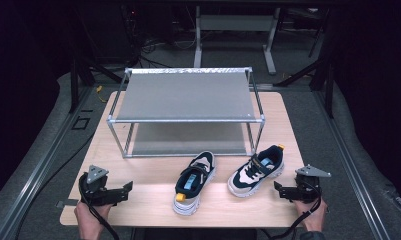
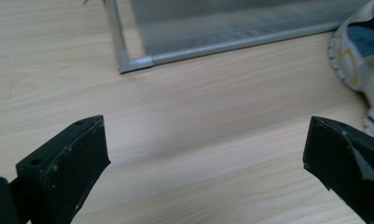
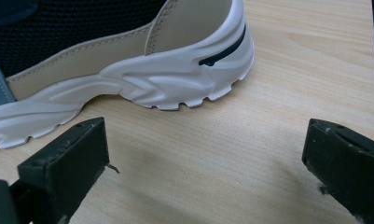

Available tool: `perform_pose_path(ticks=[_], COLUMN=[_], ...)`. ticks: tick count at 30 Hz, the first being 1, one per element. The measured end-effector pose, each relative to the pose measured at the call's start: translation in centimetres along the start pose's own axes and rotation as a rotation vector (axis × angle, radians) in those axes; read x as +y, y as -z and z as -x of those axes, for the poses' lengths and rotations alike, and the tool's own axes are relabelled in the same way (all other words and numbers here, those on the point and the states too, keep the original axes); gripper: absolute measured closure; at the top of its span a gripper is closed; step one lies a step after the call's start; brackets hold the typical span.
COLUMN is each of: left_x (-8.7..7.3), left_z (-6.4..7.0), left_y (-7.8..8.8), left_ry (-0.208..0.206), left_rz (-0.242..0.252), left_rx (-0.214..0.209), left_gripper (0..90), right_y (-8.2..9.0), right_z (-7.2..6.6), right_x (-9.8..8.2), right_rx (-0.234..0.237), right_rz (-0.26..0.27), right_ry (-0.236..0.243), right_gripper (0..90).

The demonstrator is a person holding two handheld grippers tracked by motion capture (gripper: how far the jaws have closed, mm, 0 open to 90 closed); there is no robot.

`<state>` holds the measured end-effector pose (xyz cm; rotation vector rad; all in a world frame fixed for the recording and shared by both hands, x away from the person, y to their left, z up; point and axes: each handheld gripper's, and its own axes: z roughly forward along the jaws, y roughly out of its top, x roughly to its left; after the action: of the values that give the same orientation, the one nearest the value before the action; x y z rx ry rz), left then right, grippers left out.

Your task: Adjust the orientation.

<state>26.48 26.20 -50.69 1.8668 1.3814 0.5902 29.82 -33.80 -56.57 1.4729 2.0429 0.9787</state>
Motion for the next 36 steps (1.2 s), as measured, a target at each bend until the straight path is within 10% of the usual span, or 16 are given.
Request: perform_pose_path(ticks=[36], left_x=[2.9], left_z=[12.7], left_y=[0.2], left_ry=[-0.181], left_rz=[0.065], left_rx=[-0.237], left_gripper=[0.0], right_y=[-0.2], right_z=[-0.1], right_x=[0.1], right_rx=[-0.02], right_rz=[-0.019], right_ry=[0.007], right_gripper=[0.9])
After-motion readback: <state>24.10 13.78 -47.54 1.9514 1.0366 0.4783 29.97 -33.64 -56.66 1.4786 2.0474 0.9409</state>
